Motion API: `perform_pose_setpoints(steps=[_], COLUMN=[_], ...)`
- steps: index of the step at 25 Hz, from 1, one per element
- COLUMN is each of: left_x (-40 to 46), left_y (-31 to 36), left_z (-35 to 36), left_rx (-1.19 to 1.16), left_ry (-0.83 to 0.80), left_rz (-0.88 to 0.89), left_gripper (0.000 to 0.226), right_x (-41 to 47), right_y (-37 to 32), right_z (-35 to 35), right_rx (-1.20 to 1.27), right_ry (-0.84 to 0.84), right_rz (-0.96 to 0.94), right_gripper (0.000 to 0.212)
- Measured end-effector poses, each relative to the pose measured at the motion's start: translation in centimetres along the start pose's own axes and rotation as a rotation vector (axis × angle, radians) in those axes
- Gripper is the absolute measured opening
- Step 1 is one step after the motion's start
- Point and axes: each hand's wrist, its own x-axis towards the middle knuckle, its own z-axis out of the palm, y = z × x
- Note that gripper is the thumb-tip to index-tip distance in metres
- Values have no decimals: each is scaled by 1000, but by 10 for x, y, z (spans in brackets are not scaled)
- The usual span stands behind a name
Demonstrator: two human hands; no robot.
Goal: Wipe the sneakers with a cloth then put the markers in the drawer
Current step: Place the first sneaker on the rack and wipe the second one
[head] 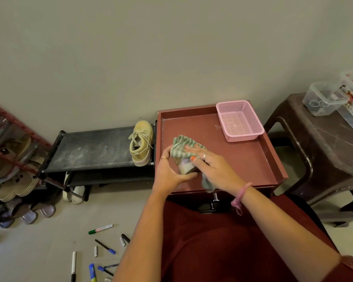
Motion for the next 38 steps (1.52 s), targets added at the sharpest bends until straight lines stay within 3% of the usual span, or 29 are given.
perform_pose_setpoints(steps=[3, 6, 11, 16, 20, 24, 28, 32, 35, 38], left_x=[2, 2, -5, -1, 6, 11, 20, 23, 22, 20], left_y=[-9, -21, -42, -50, -52, -59, -64, -71, -70, -68], left_z=[-13, -22, -7, 18, 26, 27, 26, 25, 27, 30], left_rx=[1, 48, 72, 16, -24, -17, 8, -12, 7, -13], left_ry=[5, -43, -1, 73, 93, 75, 25, 40, 63, 84], left_rz=[-34, -66, -98, -97, -34, 14, 48, 31, 43, 53], left_gripper=[102, 104, 114, 118, 104, 99, 98, 92, 94, 95], right_x=[-3, -12, -22, -10, 15, 42, 57, 39, 66, 81], right_y=[10, 30, 52, 62, 57, 49, 37, 23, 44, 48], right_z=[-16, -28, -24, -19, -14, 0, 32, 58, 39, 27], right_rx=[725, 1182, 1258, 953, 543, -80, -487, -645, -655, -627], right_ry=[201, 330, 442, 455, 292, 94, -56, -170, -104, -148], right_rz=[229, 417, 539, 567, 457, 209, 238, 166, 259, 280], right_gripper=[26, 33, 38, 36, 55, 63, 71, 70, 70, 73])
